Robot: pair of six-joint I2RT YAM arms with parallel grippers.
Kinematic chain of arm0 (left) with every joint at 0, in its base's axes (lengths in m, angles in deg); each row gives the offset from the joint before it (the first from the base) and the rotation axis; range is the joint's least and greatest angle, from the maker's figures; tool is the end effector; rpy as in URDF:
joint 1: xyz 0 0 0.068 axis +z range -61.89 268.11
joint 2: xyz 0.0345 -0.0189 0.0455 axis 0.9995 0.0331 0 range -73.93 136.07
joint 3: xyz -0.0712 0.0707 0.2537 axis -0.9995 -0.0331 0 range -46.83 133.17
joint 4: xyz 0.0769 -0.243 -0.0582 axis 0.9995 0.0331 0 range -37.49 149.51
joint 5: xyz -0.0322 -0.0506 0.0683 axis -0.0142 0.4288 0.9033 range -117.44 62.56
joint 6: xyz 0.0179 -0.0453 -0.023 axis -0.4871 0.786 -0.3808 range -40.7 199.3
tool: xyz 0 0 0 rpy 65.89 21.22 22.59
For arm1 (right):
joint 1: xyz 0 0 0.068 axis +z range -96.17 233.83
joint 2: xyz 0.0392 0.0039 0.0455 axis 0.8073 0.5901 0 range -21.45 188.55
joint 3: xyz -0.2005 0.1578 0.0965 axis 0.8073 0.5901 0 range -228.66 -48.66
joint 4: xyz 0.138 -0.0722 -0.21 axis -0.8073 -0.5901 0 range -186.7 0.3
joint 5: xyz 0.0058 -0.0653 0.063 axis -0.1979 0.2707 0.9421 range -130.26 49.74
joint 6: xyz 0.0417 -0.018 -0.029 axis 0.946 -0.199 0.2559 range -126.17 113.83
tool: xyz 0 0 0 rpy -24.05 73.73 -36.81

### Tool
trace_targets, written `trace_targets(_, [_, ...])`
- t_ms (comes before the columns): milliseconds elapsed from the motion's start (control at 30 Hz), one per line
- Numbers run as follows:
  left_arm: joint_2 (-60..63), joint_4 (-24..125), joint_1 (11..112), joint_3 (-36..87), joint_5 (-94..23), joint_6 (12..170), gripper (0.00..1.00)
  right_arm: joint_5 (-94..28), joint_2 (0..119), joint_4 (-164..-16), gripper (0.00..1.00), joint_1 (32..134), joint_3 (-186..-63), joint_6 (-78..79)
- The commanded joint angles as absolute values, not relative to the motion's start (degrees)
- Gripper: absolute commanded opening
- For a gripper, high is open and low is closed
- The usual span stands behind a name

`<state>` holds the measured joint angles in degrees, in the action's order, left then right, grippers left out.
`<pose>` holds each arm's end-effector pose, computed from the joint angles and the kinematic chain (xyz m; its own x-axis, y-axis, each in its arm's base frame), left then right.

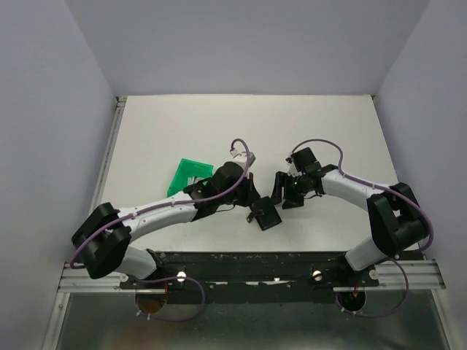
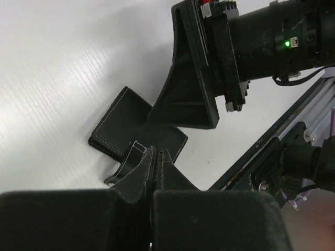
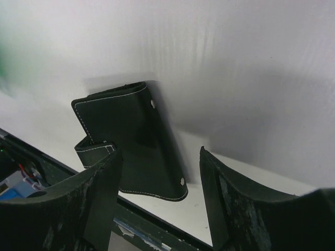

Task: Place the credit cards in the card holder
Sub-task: Close the card holder at the center of the board, then turn over the card holder at the center of the board.

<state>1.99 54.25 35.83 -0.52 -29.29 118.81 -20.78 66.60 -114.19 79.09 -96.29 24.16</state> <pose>0.1778 -0.2317 0.2437 -0.7593 -0.0576 -0.6482 0.4204 0.7168 -0.5562 0.2499 0.1312 0.1667 -0.9747 0.0666 -0.2134 -0.0439 0.8789 0.4749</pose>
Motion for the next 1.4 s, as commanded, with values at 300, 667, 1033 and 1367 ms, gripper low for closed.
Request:
trace_targets(300, [13.96, 46.19, 35.2, -4.55, -35.53, 119.12, 0.0, -15.21, 68.28, -110.53, 0.67, 78.79, -93.92, 24.68])
trace_targets(667, [19.58, 42.67, 34.58, -7.1, -36.76, 120.08, 0.0, -12.06, 69.43, -109.13, 0.64, 78.62, -92.95, 25.12])
trace_targets(1033, [21.6, 41.18, 34.49, -9.12, -36.76, 121.05, 0.0, -5.38, 68.73, -102.27, 0.49, 78.7, -89.7, 27.58])
trace_targets(1367, [18.45, 42.57, 35.54, -8.07, -32.99, 122.11, 0.01, -11.57, 60.31, -109.79, 0.04, 78.71, -91.62, 24.68])
